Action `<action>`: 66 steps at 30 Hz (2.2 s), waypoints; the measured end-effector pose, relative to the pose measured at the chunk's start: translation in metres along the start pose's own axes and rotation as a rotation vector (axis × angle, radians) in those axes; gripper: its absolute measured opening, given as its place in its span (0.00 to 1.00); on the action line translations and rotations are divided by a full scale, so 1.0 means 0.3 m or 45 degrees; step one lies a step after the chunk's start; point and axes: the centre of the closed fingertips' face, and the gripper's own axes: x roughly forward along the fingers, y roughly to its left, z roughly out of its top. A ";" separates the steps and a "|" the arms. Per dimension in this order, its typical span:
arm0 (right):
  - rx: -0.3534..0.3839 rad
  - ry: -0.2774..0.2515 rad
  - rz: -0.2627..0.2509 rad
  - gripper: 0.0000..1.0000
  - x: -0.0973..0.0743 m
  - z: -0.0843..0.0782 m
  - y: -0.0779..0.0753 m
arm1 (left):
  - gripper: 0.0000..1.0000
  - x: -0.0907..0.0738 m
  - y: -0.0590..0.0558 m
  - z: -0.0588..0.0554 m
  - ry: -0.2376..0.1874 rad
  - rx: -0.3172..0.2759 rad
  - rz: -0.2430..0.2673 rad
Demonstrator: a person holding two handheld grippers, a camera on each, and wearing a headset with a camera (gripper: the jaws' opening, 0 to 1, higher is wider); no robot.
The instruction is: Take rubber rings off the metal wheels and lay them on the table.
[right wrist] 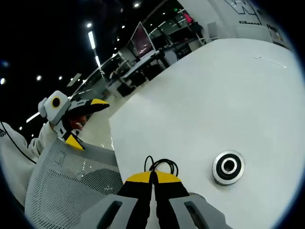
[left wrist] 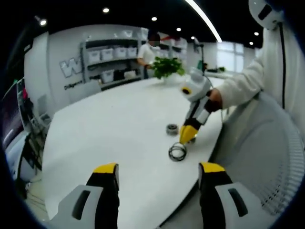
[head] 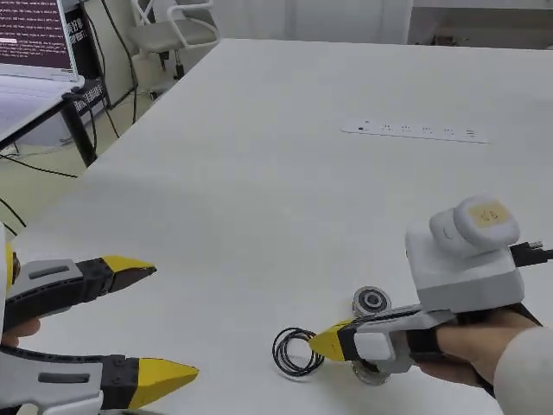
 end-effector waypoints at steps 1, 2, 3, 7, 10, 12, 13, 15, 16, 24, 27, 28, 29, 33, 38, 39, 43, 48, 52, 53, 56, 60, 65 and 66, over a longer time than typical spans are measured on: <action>0.001 0.002 -0.003 0.00 -0.001 -0.001 -0.003 | 0.69 0.000 0.000 0.001 -0.001 0.000 0.000; 0.001 0.002 -0.005 0.00 -0.001 -0.001 -0.004 | 0.68 0.002 0.000 0.001 -0.001 -0.001 0.000; 0.004 0.001 -0.010 0.00 -0.001 -0.001 -0.009 | 0.68 0.003 0.000 0.001 -0.001 0.000 0.000; 0.000 0.005 -0.031 0.00 -0.001 -0.005 -0.019 | 0.68 0.008 -0.001 0.003 -0.004 -0.004 -0.001; -0.008 0.013 -0.043 0.00 0.000 -0.010 -0.025 | 0.68 0.008 -0.001 0.003 -0.004 -0.005 -0.001; -0.014 0.018 -0.045 0.00 0.002 -0.013 -0.024 | 0.68 0.007 0.000 0.003 -0.004 -0.005 0.001; -0.018 0.019 -0.046 0.00 0.003 -0.013 -0.023 | 0.68 0.006 0.001 0.002 -0.004 -0.006 0.002; -0.027 0.020 -0.050 0.00 0.005 -0.012 -0.023 | 0.68 0.002 0.007 0.002 -0.005 -0.007 0.011; -0.036 0.022 -0.053 0.01 0.007 -0.012 -0.023 | 0.67 0.000 0.008 0.002 -0.006 -0.008 0.013; -0.111 0.029 -0.088 0.03 0.016 -0.013 -0.034 | 0.67 -0.002 0.012 0.003 -0.006 -0.007 0.019; -0.153 0.028 -0.095 0.03 0.023 -0.009 -0.029 | 0.67 -0.001 0.010 0.003 -0.007 -0.007 0.016; -0.167 0.027 -0.098 0.04 0.024 -0.008 -0.028 | 0.67 -0.001 0.009 0.002 -0.006 -0.007 0.015; -0.179 0.029 -0.099 0.05 0.025 -0.008 -0.027 | 0.67 -0.001 0.009 0.002 -0.005 -0.005 0.015; -0.199 0.036 -0.104 0.07 0.029 -0.012 -0.033 | 0.67 -0.005 0.009 0.005 -0.010 -0.004 0.018; -0.236 0.020 -0.127 0.09 0.012 0.006 -0.039 | 0.67 -0.010 0.013 0.004 -0.011 -0.006 0.022; -0.234 0.016 -0.126 0.09 0.009 0.011 -0.039 | 0.67 -0.010 0.013 0.003 -0.010 -0.003 0.022; -0.239 -0.027 -0.105 0.11 -0.011 0.049 -0.017 | 0.67 -0.008 0.010 0.000 -0.007 -0.003 0.016; -0.309 -0.074 -0.128 0.16 -0.047 0.102 -0.006 | 0.67 -0.004 0.006 0.005 -0.011 0.005 0.008; -0.353 -0.108 -0.138 0.20 -0.086 0.133 0.004 | 0.68 -0.001 0.004 0.008 -0.012 0.007 -0.001; -0.376 -0.119 -0.149 0.21 -0.097 0.142 0.003 | 0.68 0.001 0.003 0.009 -0.012 0.010 -0.004; -0.435 -0.145 -0.166 0.25 -0.121 0.164 0.006 | 0.69 0.004 0.003 0.012 -0.015 0.012 -0.009; -0.465 -0.172 -0.164 0.34 -0.161 0.189 0.025 | 0.69 0.004 0.002 0.017 -0.021 0.017 -0.013; -0.514 -0.215 -0.174 0.46 -0.233 0.217 0.052 | 0.70 0.006 0.006 0.024 -0.027 0.021 -0.017; -0.508 -0.237 -0.179 0.49 -0.255 0.226 0.056 | 0.70 0.006 0.007 0.025 -0.029 0.022 -0.017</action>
